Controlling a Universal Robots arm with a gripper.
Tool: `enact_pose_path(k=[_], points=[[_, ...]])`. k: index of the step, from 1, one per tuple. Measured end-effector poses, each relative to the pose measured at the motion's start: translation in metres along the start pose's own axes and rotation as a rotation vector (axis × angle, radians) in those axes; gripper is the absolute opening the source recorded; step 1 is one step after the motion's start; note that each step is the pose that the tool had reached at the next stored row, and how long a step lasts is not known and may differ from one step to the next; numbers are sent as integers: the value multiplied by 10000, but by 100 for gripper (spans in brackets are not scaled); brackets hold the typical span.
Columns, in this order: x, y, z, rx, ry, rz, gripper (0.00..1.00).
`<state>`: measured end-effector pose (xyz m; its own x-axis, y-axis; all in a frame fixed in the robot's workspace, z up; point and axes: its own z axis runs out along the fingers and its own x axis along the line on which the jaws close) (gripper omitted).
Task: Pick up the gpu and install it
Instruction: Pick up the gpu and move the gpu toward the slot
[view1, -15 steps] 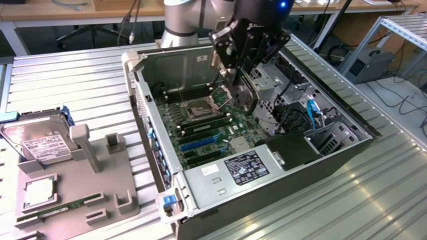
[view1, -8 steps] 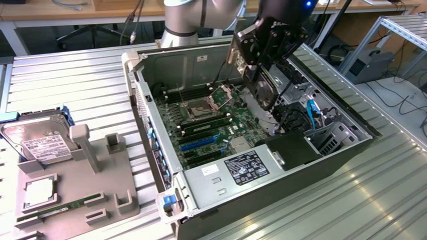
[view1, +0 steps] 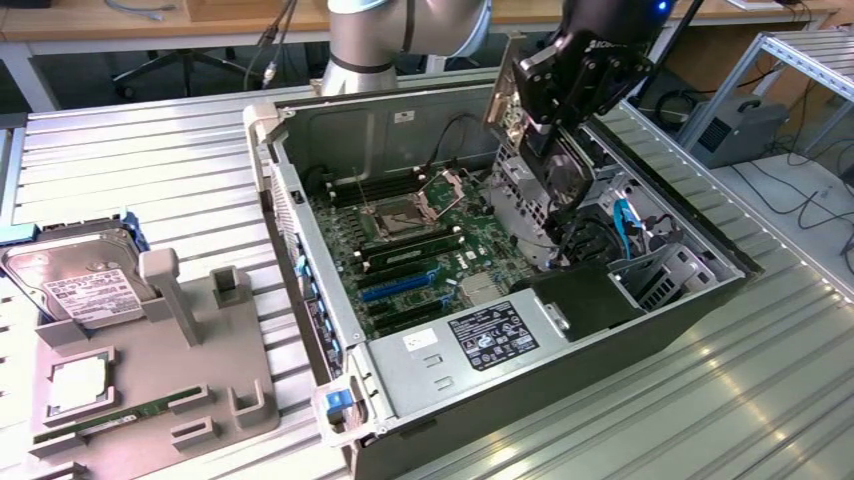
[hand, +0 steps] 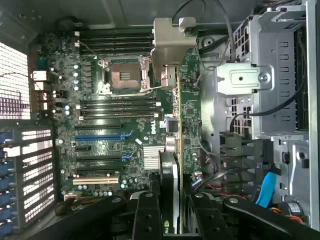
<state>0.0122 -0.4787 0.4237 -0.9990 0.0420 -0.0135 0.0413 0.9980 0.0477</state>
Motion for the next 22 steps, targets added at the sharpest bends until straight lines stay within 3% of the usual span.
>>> enact_pose_path(k=[12,14,16,22], points=[[-77,4,2,-1,0,-1,27],[-94,17,2,0,0,-1,27],[-183,44,5,-1,0,0,27],[-203,83,7,-1,0,0,27]])
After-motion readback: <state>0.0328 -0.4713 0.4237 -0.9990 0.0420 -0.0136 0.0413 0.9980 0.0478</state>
